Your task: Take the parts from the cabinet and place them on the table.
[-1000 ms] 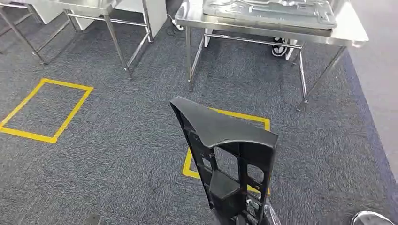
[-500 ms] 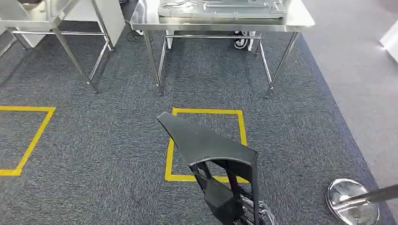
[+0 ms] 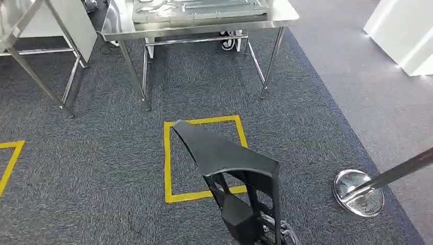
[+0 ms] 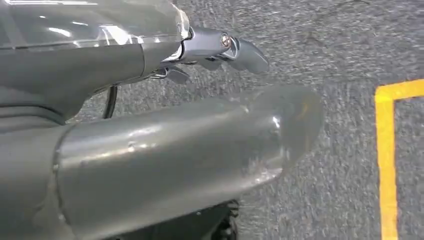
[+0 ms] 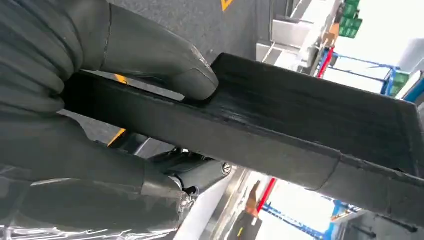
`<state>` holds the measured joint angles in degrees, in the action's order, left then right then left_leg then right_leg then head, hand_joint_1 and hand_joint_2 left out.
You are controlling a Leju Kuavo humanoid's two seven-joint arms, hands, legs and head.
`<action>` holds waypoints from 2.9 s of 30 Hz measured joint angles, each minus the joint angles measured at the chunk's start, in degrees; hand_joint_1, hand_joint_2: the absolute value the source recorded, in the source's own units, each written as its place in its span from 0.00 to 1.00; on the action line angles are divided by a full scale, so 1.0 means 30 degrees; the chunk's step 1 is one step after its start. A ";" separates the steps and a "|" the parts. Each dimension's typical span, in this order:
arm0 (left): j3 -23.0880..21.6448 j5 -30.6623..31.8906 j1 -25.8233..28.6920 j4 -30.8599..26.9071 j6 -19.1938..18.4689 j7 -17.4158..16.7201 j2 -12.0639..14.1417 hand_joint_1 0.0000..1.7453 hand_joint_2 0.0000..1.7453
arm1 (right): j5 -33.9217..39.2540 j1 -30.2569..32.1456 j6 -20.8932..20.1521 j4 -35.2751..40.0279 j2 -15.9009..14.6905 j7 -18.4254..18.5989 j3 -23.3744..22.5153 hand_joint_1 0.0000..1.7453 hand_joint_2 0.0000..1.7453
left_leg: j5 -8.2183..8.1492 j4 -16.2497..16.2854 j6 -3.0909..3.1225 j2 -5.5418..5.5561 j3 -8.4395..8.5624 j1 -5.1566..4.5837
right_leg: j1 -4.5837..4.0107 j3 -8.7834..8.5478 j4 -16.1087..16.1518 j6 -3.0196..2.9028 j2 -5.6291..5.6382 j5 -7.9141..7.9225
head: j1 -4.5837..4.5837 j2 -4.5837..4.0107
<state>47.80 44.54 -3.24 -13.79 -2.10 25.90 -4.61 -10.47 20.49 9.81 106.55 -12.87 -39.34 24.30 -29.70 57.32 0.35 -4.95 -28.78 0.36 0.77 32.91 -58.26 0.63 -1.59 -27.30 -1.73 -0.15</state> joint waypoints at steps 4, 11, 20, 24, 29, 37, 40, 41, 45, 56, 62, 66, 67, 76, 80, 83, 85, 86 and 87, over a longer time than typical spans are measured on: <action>0.0233 0.0102 0.0022 0.0000 0.0000 0.0000 -0.0015 0.00 0.00 | 0.0065 0.0108 0.0327 0.0022 0.0000 0.0298 -0.0029 1.00 1.00 | -0.0608 0.0764 -0.0480 0.0819 -0.0009 0.0127 | 0.0160 -0.0391 0.0395 -0.0450 0.0276 -0.0079 | -0.0007 0.0000; 0.0378 0.0291 0.0429 0.0022 -0.0007 -0.0080 -0.0015 0.00 0.00 | 0.0007 0.0145 0.0371 -0.0029 -0.0131 0.0371 -0.0036 1.00 1.00 | 0.0074 0.3615 -0.0478 0.1497 -0.2576 0.0133 | -0.0023 -0.1342 0.0332 -0.0670 0.0895 -0.0847 | -0.0007 0.0000; 0.0641 0.0539 0.0382 0.0029 0.0000 -0.0248 -0.0022 0.00 0.00 | -0.0255 0.0124 0.0765 -0.0117 -0.0058 0.0546 -0.0029 1.00 1.00 | 0.0396 0.0237 0.0632 0.1550 -0.0485 0.0066 | -0.0003 -0.0899 -0.1735 0.0160 0.0754 -0.1700 | 0.0000 0.0000; 0.0692 0.0612 0.0430 0.0029 0.0000 -0.0334 -0.0022 0.00 0.00 | -0.0255 0.0230 0.0946 -0.0283 -0.0051 0.0713 -0.0029 1.00 1.00 | -0.0192 0.0239 0.0633 0.1534 0.0088 0.0061 | 0.0112 0.2462 -0.5632 0.0303 0.0692 -0.2814 | -0.0001 0.0000; 0.0750 0.0823 0.0536 0.0029 -0.0007 -0.0459 -0.0044 0.00 0.00 | -0.0255 0.0233 0.1238 -0.0561 -0.0051 0.1370 -0.0029 1.00 1.00 | -0.1178 0.0127 0.0341 0.1497 0.1305 0.0126 | 0.0156 0.1321 -0.0961 0.0199 0.0405 0.0980 | 0.0000 0.0000; 0.1093 0.1173 0.0359 0.0036 -0.0015 -0.0525 -0.0044 0.00 0.00 | -0.0780 0.0252 0.2090 -0.1086 -0.0109 0.2454 0.0007 1.00 1.00 | -0.1752 0.4203 -0.0426 0.1599 -0.0445 0.0124 | -0.0058 0.0008 -0.0240 -0.0787 0.0272 -0.0192 | -0.0022 0.0000; 0.1202 0.1326 0.0571 0.0036 -0.0015 -0.0576 -0.0029 0.00 0.00 | -0.0765 0.0298 0.2185 -0.1305 -0.0109 0.2805 0.0124 1.00 1.00 | -0.3455 0.5825 -0.0410 0.1597 -0.2490 0.0049 | -0.0213 -0.0704 -0.0238 -0.0902 0.0239 -0.0806 | -0.0022 0.0000; 0.1224 0.1384 0.0637 0.0036 -0.0015 -0.0583 -0.0029 0.00 0.00 | -0.0758 0.0301 0.2185 -0.1407 -0.0109 0.2922 0.0197 1.00 1.00 | -0.3185 0.5231 -0.0283 0.1593 -0.2635 -0.0016 | -0.0288 -0.1026 -0.0236 -0.0912 0.0220 -0.1035 | -0.0022 0.0000; 0.1297 0.1420 0.0648 0.0044 -0.0015 -0.0590 0.0067 0.00 0.00 | -0.0751 0.0249 0.2185 -0.1609 -0.0109 0.2979 0.0312 1.00 1.00 | 0.0961 0.1707 0.0723 0.0947 -0.2402 -0.0569 | -0.0535 -0.2145 -0.0261 -0.0841 -0.0143 -0.1906 | 0.0043 0.0000; 0.1355 0.1829 0.0552 0.0080 0.0116 -0.0743 0.0044 0.00 0.00 | -0.0919 0.0445 0.2703 -0.2048 -0.0095 0.3621 0.0525 1.00 1.00 | 0.0695 0.0381 0.0863 0.2395 -0.0848 -0.0180 | 0.0262 0.0765 -0.4467 0.0326 0.0355 -0.3386 | -0.0058 0.0000; 0.1632 0.2077 0.0493 0.0080 0.0102 -0.0845 -0.0022 0.00 0.00 | -0.0991 0.0616 0.3103 -0.2229 -0.0080 0.4073 0.0816 1.00 1.00 | 0.0257 0.0460 0.0041 0.3314 -0.0701 0.0092 | 0.0335 -0.0075 -0.0390 0.0195 0.1521 -0.0704 | -0.0044 0.0000; 0.1712 0.2266 0.0587 0.0080 0.0058 -0.0874 -0.0066 0.00 0.00 | -0.0933 0.0567 0.3373 -0.2266 -0.0131 0.4466 0.1049 1.00 1.00 | -0.0398 0.1667 -0.0326 0.2313 -0.0890 0.0076 | 0.0344 -0.0485 -0.0233 -0.0319 0.0947 -0.0539 | -0.0066 0.0000; 0.1748 0.2310 0.0499 0.0080 0.0058 -0.0874 -0.0066 0.00 0.00 | -0.0772 0.0566 0.3366 -0.2266 -0.0124 0.4539 0.1071 1.00 1.00 | -0.1096 0.2827 -0.0360 0.2063 -0.1508 0.0066 | 0.0293 -0.0485 -0.0234 -0.0401 0.0792 -0.0577 | -0.0051 0.0000; 0.2083 0.2623 0.0530 0.0080 0.0058 -0.0918 -0.0044 0.00 0.00 | -0.0825 0.0575 0.3818 -0.2412 -0.0131 0.4706 0.1195 1.00 1.00 | -0.0814 0.0963 0.0286 0.1555 -0.1052 -0.0282 | -0.0125 -0.0973 -0.0245 -0.0420 0.0251 -0.1110 | -0.0058 0.0000; 0.2185 0.2841 0.0667 0.0080 -0.0037 -0.0911 0.0015 0.00 0.00 | -0.2100 0.0537 0.4510 -0.2178 -0.0131 0.4947 0.1195 1.00 1.00 | 0.0042 0.0370 0.0724 0.1677 -0.0360 -0.0063 | -0.0095 -0.1112 -0.0908 0.0080 0.0237 -0.1116 | -0.0058 0.0000; 0.2280 0.2987 0.0511 0.0080 -0.0197 -0.0896 0.0029 0.00 0.00 | -0.3435 0.0396 0.5178 -0.1711 -0.0080 0.5201 0.1122 1.00 1.00 | -0.0085 0.0334 0.0857 0.1691 -0.0050 -0.0081 | 0.0042 0.0404 -0.3621 0.0265 0.0410 -0.2485 | -0.0051 0.0000; 0.2324 0.3162 0.0494 0.0080 -0.0299 -0.0889 0.0066 0.00 0.00 | -0.4169 0.0375 0.5428 -0.1325 -0.0044 0.5472 0.0954 1.00 1.00 | -0.0299 0.0338 0.0807 0.1744 0.0136 -0.0081 | 0.0119 0.1979 -0.5510 0.0391 0.0421 -0.2977 | -0.0051 0.0000; 0.2374 0.3227 0.0511 0.0080 -0.0299 -0.0889 0.0087 0.00 0.00 | -0.4494 0.0329 0.5435 -0.1036 -0.0044 0.5703 0.0752 1.00 1.00 | -0.0455 0.0338 0.0766 0.1777 0.0312 -0.0066 | 0.0187 0.2280 -0.5408 0.0425 0.0419 -0.2609 | -0.0051 0.0000; 0.2433 0.3264 0.0521 0.0080 -0.0313 -0.0889 0.0087 0.00 0.00 | -0.4664 0.0231 0.5449 -0.0830 -0.0044 0.5844 0.0604 1.00 1.00 | -0.0648 0.0338 0.0712 0.1811 0.0517 -0.0032 | 0.0246 0.2238 -0.4617 0.0494 0.0416 -0.1903 | -0.0051 0.0000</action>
<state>55.10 54.34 -1.67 -13.55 -3.04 23.23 -4.35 -24.46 21.18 26.16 104.06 -13.00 -21.81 26.12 -31.65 58.33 2.48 0.49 -27.23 0.27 1.51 39.63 -72.11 2.12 -0.34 -33.01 -1.88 -0.15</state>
